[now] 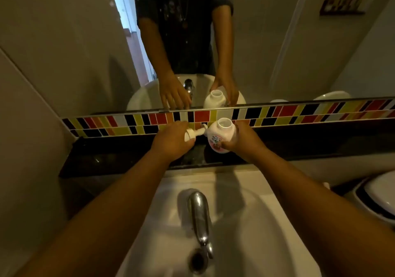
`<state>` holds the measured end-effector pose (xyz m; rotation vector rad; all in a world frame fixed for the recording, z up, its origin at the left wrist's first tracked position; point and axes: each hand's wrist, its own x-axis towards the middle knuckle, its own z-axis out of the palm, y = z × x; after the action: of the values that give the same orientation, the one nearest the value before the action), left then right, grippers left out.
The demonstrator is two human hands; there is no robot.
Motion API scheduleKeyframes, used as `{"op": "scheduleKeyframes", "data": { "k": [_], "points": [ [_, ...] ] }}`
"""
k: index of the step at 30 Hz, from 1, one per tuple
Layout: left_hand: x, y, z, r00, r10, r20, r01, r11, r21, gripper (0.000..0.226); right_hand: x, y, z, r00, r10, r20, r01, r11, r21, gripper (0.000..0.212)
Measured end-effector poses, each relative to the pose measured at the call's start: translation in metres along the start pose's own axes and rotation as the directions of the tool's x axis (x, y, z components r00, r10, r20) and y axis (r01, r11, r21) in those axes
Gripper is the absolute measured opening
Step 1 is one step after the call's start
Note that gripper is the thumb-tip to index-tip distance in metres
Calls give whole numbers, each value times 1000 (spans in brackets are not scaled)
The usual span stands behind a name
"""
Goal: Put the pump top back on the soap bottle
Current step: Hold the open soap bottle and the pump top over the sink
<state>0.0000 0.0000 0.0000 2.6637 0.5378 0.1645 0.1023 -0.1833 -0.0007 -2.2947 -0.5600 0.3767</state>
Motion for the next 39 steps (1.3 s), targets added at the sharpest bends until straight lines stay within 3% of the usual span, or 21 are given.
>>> {"op": "scheduleKeyframes", "data": {
  "k": [13, 19, 22, 29, 39],
  "points": [
    [13, -2, 23, 996, -11, -91, 16, 998, 55, 46, 1, 13, 11, 999, 9, -49, -11, 999, -40, 66],
    [3, -19, 10, 996, -37, -76, 32, 997, -66, 44, -5, 13, 11, 998, 11, -55, -13, 999, -33, 63],
    [-1, -20, -8, 996, -46, -76, 28, 975, -223, 41, -7, 13, 10, 998, 16, -57, -17, 1000, -25, 63],
    [9, 31, -58, 986, -149, -75, 51, 701, -711, 41, -8, 13, 11, 998, 29, -54, -30, 999, -12, 63],
    [29, 86, -53, 958, -237, -160, -45, 426, -904, 42, -7, 16, 11, 997, 29, -70, -31, 999, -17, 62]
  ]
}}
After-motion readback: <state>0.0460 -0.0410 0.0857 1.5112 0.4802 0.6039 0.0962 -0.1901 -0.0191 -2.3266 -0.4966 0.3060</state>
